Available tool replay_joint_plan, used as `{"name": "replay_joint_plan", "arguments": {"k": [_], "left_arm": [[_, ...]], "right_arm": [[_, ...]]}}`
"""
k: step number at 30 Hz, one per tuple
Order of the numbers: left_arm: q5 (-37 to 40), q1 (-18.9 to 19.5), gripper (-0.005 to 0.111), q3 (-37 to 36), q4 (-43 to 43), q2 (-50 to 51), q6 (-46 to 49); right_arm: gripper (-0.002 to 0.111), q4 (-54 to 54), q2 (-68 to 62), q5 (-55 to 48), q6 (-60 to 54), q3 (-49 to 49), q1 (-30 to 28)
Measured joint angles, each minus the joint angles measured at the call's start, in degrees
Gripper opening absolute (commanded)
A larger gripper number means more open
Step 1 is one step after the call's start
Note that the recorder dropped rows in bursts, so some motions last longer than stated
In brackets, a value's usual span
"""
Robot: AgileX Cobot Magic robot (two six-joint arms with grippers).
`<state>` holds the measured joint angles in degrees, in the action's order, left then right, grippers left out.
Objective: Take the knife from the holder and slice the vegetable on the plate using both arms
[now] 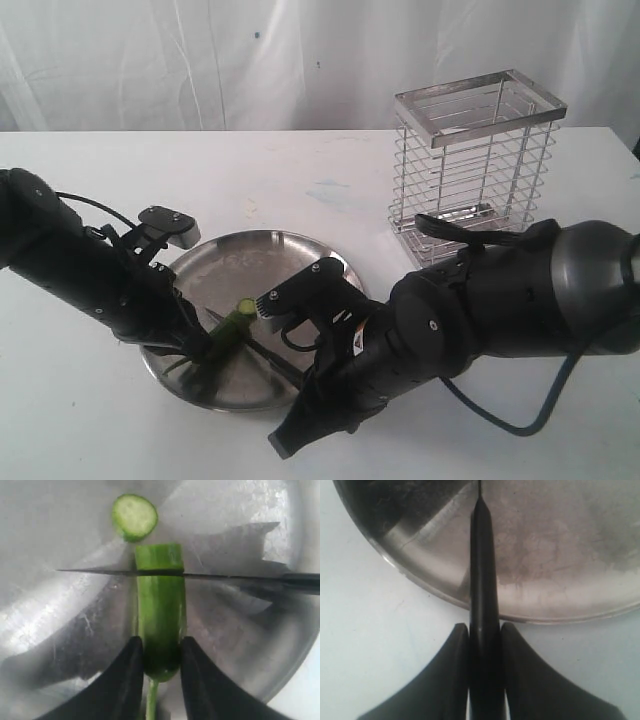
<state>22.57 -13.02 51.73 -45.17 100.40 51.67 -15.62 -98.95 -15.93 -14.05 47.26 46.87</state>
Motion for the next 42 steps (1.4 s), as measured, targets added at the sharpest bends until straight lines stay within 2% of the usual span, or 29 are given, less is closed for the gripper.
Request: {"name": "replay_joint_plan", "arguments": {"k": [14,24,42], "left_arm": [[0.1,0.0,0.032,0.1,-3.8,2.3,-0.1],[0.0,0.0,0.032,0.1,-4.3,2.4,-0.1],[-0.2,0.0,0.032,0.1,-4.7,2.5,-0.1]], "right_arm": [[0.000,2.2,0.0,-3.3,0.9,0.1,-0.1],[0.000,11.4,0.0,-14.0,6.1,5.0,-0.2],[0.000,17.3,-0.6,-26.8,6.5,11.9,-0.2]]}}
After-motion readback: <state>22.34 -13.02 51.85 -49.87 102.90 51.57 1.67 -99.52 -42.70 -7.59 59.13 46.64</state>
